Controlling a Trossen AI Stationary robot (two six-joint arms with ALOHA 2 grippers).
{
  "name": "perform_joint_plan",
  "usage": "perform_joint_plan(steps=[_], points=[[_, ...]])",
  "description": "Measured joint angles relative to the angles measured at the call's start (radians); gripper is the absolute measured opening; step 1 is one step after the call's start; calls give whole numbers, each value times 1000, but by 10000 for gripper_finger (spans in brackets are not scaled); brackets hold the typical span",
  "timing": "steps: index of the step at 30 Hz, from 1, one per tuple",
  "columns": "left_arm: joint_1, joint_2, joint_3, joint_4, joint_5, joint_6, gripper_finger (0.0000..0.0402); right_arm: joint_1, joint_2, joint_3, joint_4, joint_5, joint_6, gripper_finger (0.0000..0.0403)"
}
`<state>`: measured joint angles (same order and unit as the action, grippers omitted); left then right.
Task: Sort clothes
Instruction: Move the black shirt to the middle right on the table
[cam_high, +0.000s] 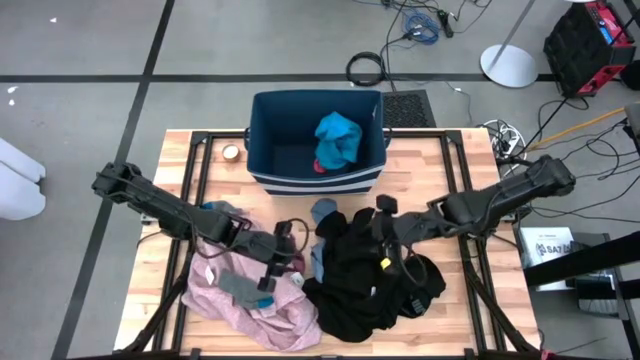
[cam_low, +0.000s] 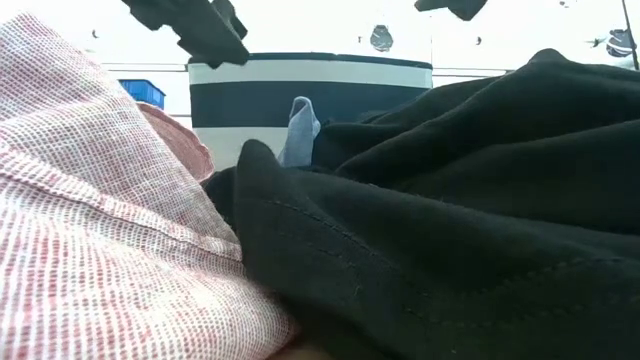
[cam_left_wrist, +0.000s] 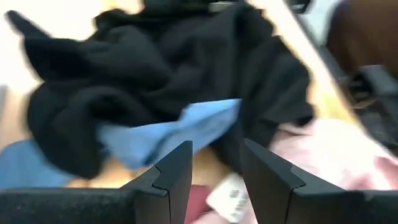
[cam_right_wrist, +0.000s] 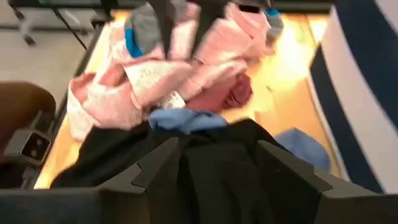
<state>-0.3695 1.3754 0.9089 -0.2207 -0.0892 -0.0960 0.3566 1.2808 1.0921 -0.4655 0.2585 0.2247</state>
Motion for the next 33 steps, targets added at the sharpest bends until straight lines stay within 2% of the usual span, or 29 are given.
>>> perform_joint_plan(steps=[2, 5, 8, 15, 18, 20, 22, 25, 27, 29, 33], points=[[7, 4, -1, -14, -57, 0, 144, -2, 8, -75, 140, 4, -21, 201], [27, 9, -1, -26, -72, 0, 144, -27, 59, -174, 307, -2, -42, 201], [37, 9, -1, -30, -71, 2, 144, -67, 133, -217, 330, 1, -55, 201], [42, 10, -2, -38, -69, 0, 144, -131, 238, -216, 405, 0, -107, 201], [42, 10, -2, -52, -69, 0, 144, -144, 256, -214, 345, -29, -76, 192], [42, 10, -2, -61, -69, 1, 144, -153, 259, -215, 284, -54, -35, 168], [43, 10, -2, -63, -73, 6, 144, -156, 261, -215, 248, -76, -7, 128], [49, 10, -2, -67, -78, 6, 144, -147, 262, -215, 201, -117, 0, 41], [50, 10, -2, -73, -79, 6, 144, -132, 252, -214, 144, -132, 21, 14], [50, 10, -2, -82, -80, 6, 144, -114, 215, -215, 34, -110, 81, 10], [50, 10, -2, -94, -80, 7, 144, -40, 75, -215, -268, 49, 267, 4]])
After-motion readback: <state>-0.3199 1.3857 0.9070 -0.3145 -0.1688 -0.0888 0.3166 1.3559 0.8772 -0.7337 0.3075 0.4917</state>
